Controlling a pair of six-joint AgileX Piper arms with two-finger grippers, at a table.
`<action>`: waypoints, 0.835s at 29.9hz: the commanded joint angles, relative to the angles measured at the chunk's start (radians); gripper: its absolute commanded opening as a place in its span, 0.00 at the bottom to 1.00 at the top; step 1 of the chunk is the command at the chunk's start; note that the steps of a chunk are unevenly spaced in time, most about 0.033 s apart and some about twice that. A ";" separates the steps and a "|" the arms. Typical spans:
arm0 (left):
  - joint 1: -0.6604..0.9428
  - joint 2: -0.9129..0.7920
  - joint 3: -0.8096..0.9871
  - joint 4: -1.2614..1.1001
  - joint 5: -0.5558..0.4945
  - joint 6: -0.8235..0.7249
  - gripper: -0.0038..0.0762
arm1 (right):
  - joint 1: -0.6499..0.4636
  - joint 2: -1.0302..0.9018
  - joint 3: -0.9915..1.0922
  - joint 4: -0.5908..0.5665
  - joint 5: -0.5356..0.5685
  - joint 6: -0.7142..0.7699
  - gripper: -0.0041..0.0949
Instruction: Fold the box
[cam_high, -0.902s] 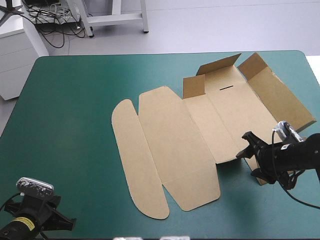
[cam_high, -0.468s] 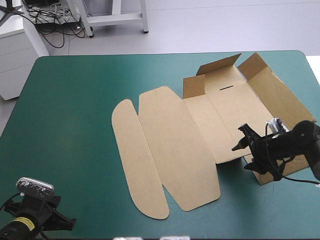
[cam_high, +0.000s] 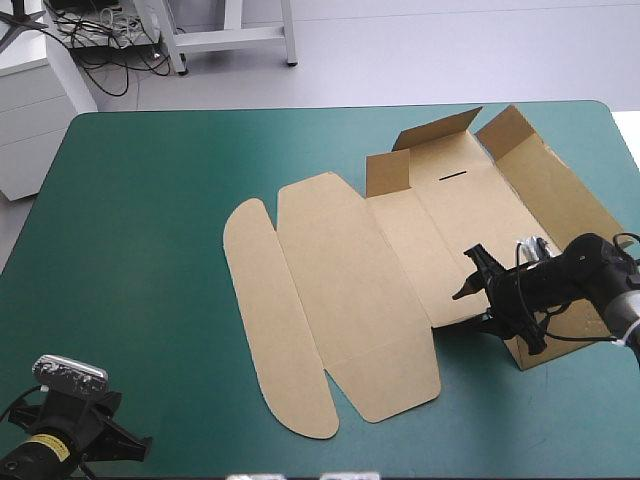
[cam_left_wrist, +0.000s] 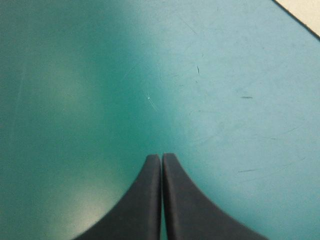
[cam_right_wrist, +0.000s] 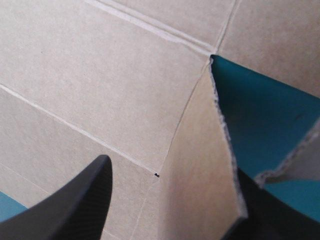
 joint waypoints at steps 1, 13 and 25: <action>0.001 0.009 -0.025 -0.007 -0.053 -0.006 0.04 | 0.014 -0.014 -0.032 0.004 -0.019 -0.013 0.42; 0.001 0.009 -0.025 -0.007 -0.053 -0.002 0.04 | 0.015 -0.012 -0.032 -0.086 0.003 -0.094 0.03; 0.001 0.009 -0.025 -0.007 -0.053 0.002 0.04 | 0.015 0.080 -0.192 -0.442 0.065 -0.361 0.05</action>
